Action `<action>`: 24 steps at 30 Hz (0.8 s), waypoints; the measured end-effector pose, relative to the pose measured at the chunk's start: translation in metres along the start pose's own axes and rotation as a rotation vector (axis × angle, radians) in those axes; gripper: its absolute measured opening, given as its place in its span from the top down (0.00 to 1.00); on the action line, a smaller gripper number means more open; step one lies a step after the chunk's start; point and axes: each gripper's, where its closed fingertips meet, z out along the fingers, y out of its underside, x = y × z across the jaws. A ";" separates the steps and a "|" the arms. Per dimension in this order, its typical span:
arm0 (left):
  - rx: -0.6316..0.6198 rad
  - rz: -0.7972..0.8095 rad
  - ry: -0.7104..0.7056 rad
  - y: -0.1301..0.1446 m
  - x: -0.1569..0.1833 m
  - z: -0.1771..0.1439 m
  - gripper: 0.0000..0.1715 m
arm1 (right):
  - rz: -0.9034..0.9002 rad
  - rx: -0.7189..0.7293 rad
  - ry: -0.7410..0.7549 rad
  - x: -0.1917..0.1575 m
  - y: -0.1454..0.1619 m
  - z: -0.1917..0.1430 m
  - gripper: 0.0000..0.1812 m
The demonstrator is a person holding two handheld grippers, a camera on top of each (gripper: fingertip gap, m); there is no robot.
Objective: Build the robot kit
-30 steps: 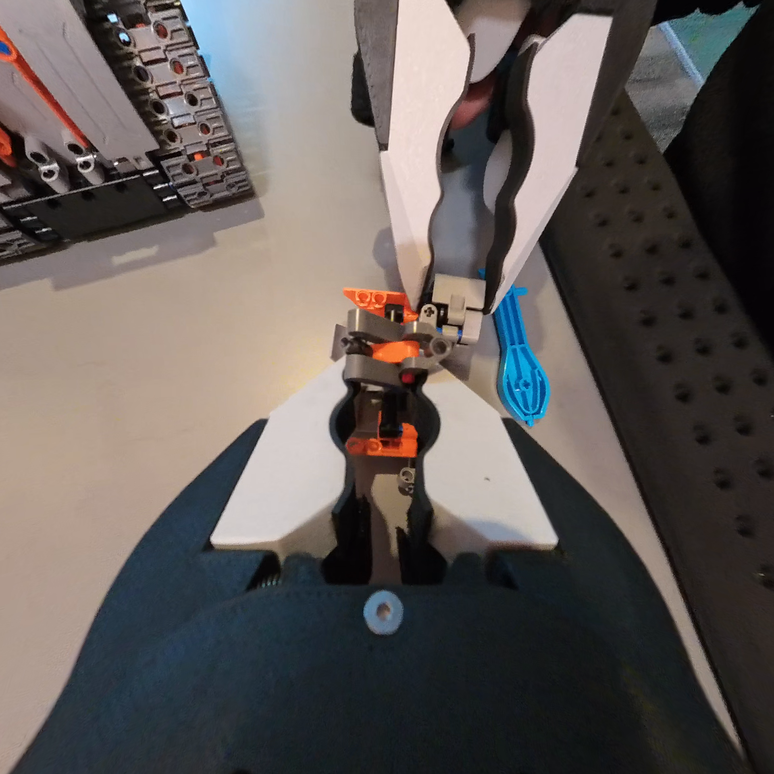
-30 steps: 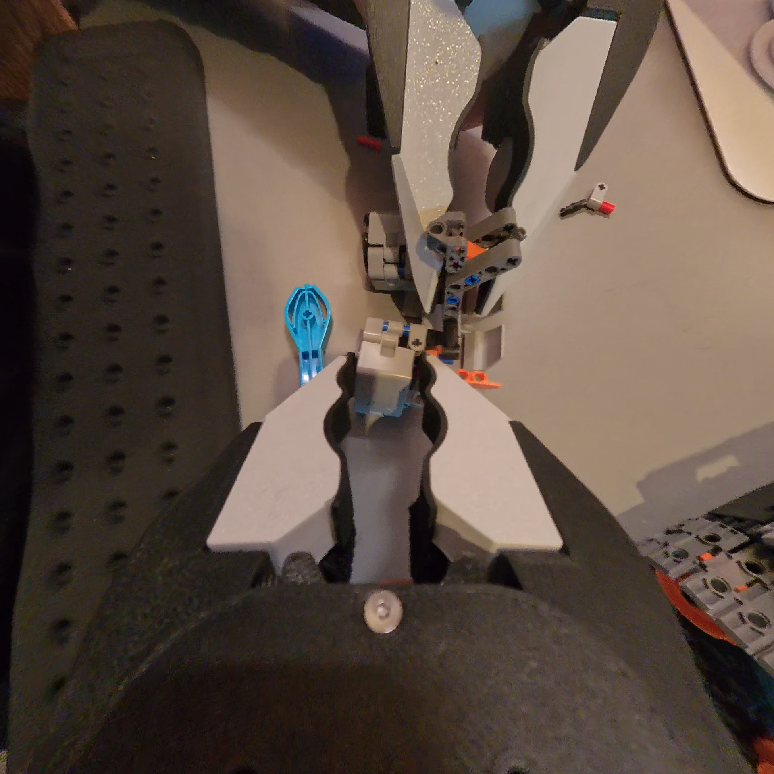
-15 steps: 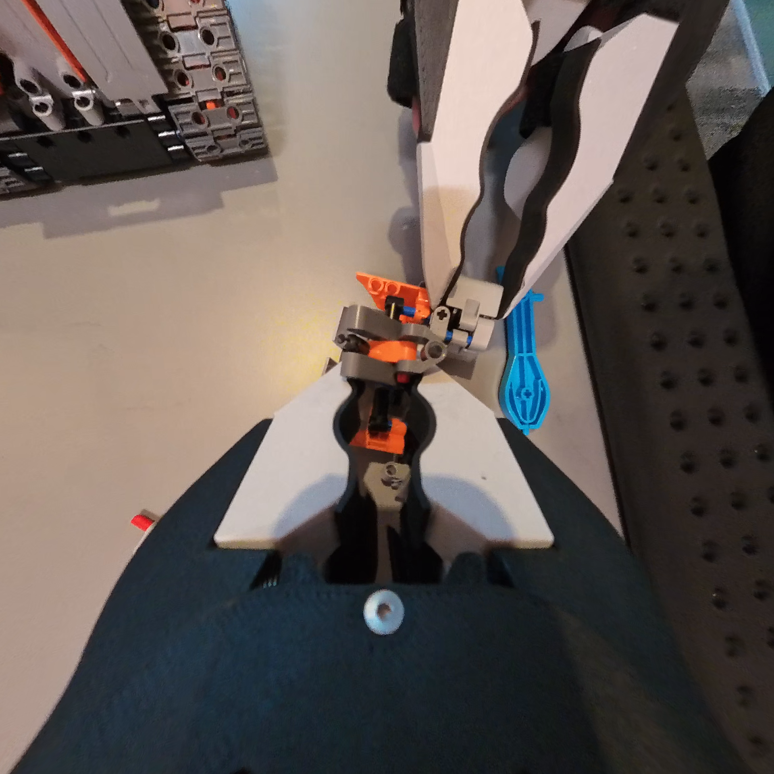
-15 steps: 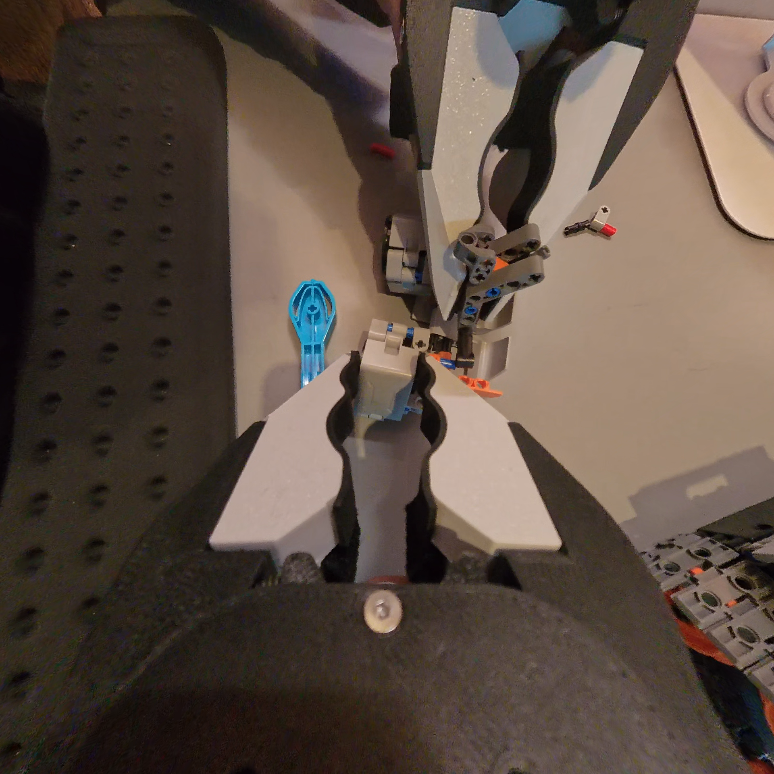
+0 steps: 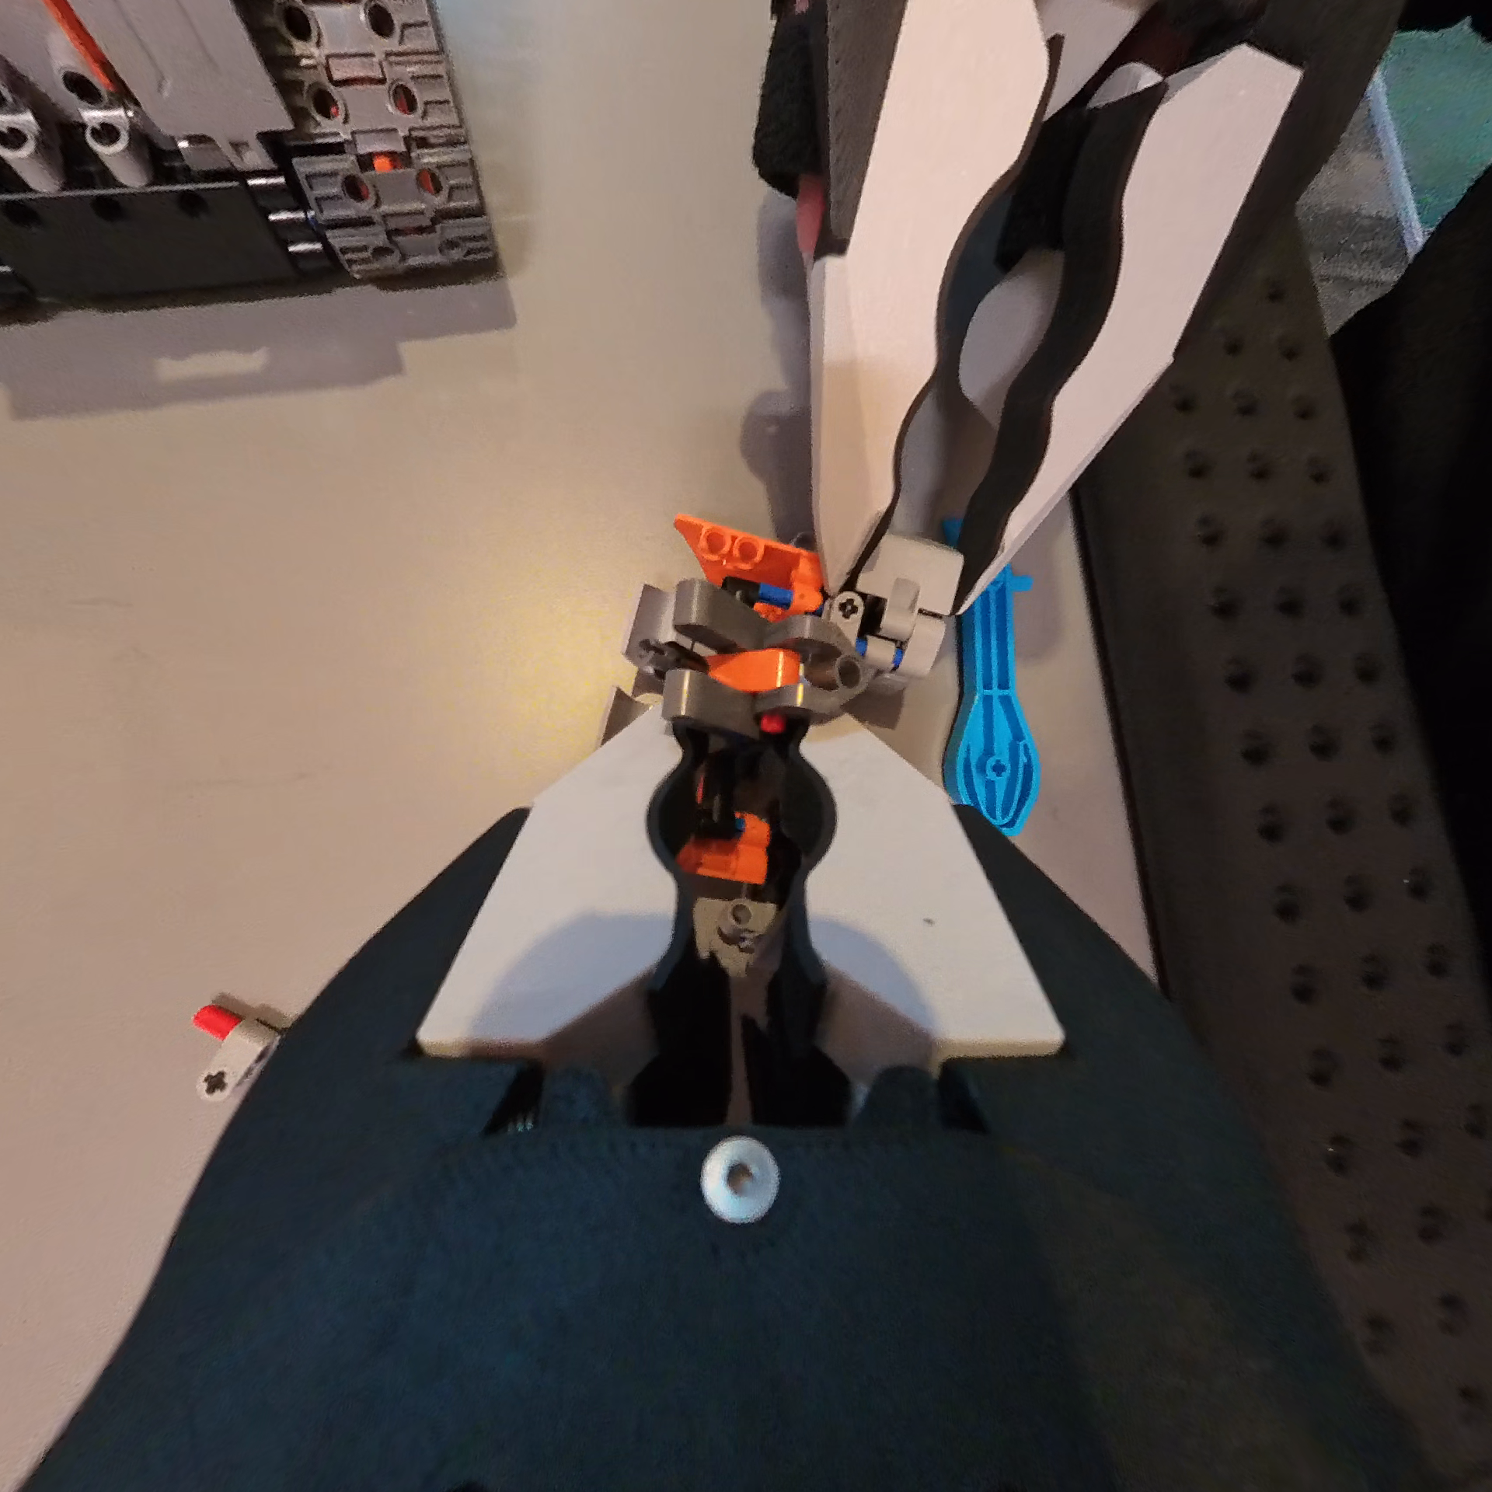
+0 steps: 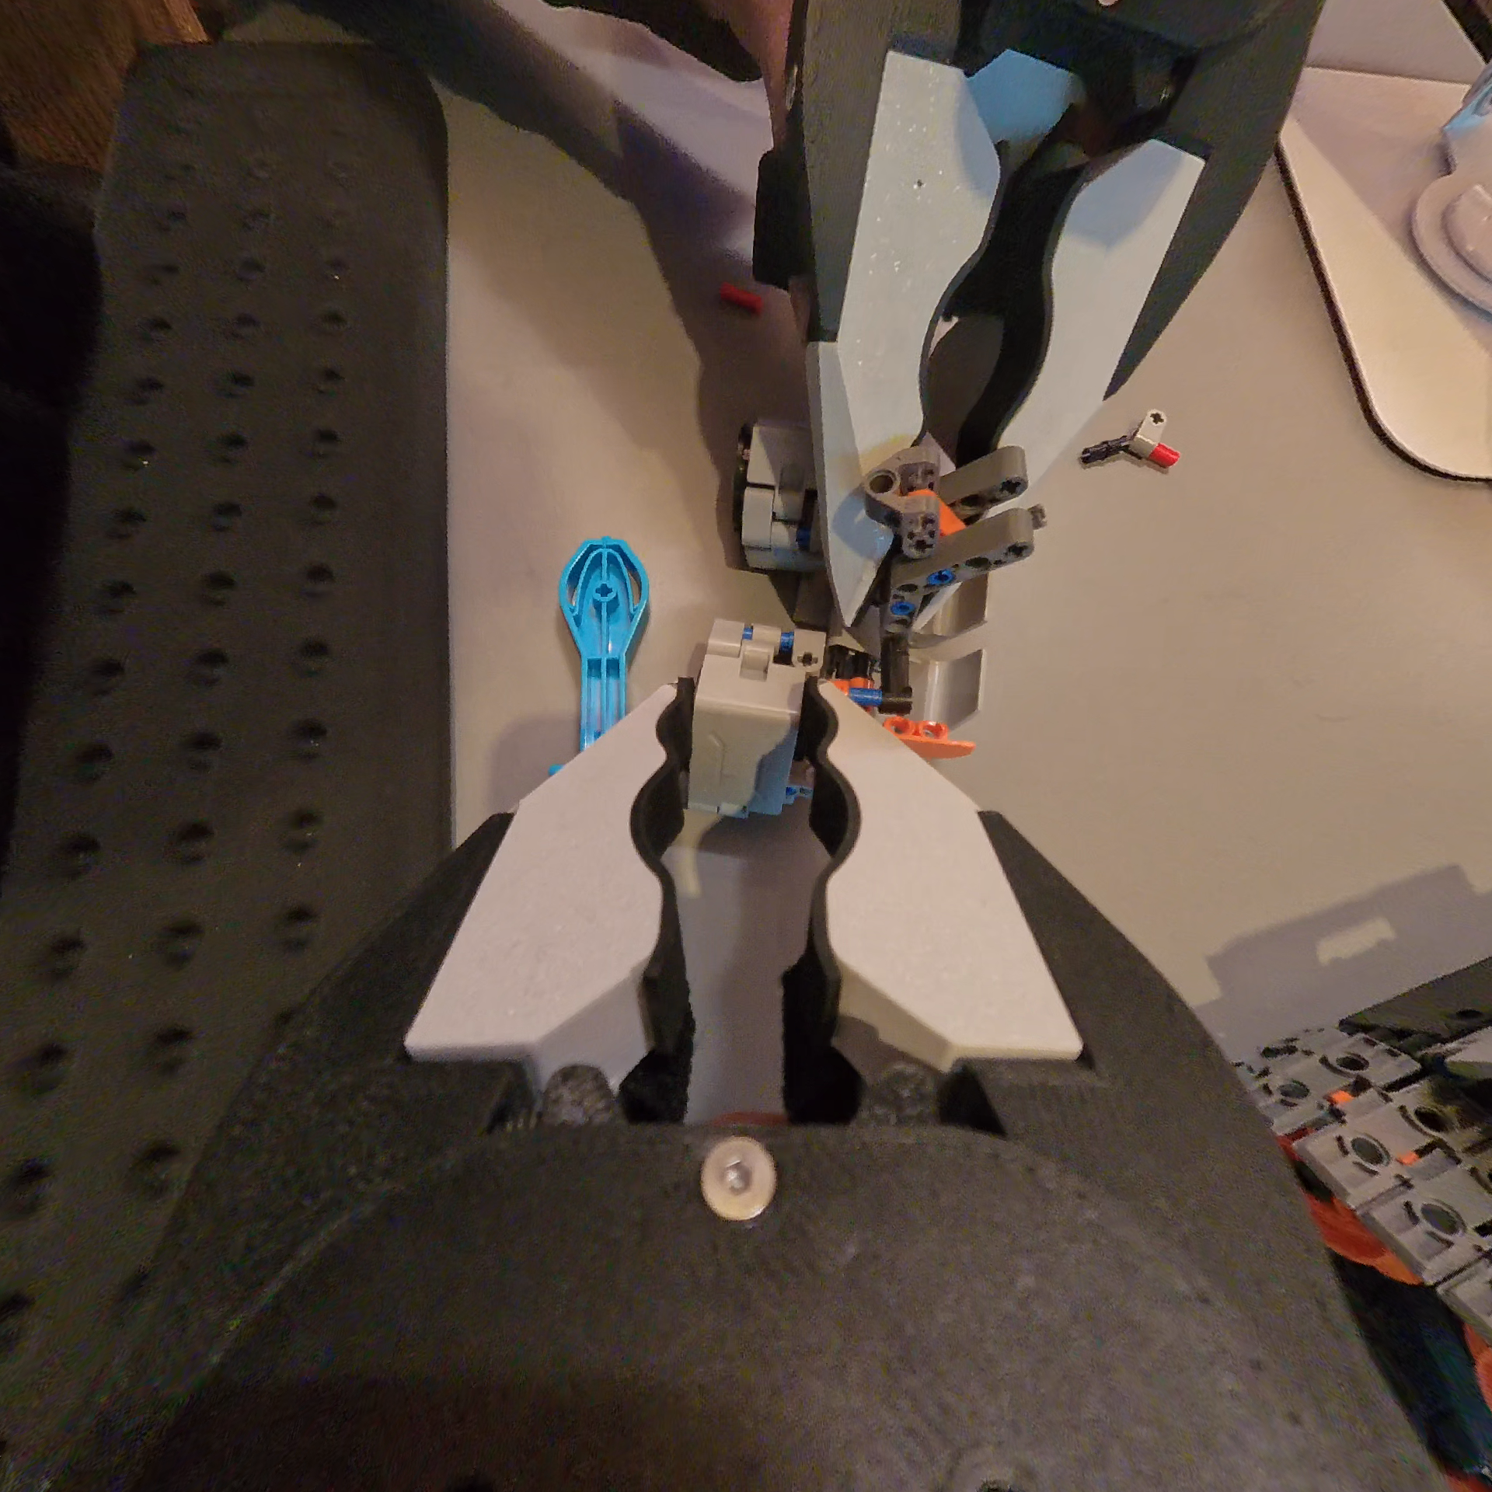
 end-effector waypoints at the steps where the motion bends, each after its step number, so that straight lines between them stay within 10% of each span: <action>1: 0.003 -0.004 0.005 0.000 0.000 0.000 0.92 | 0.001 0.002 -0.002 0.000 0.000 0.000 0.86; 24: 0.000 -0.022 0.094 -0.003 0.006 0.003 0.93 | -0.051 0.010 -0.026 -0.002 0.004 -0.003 0.86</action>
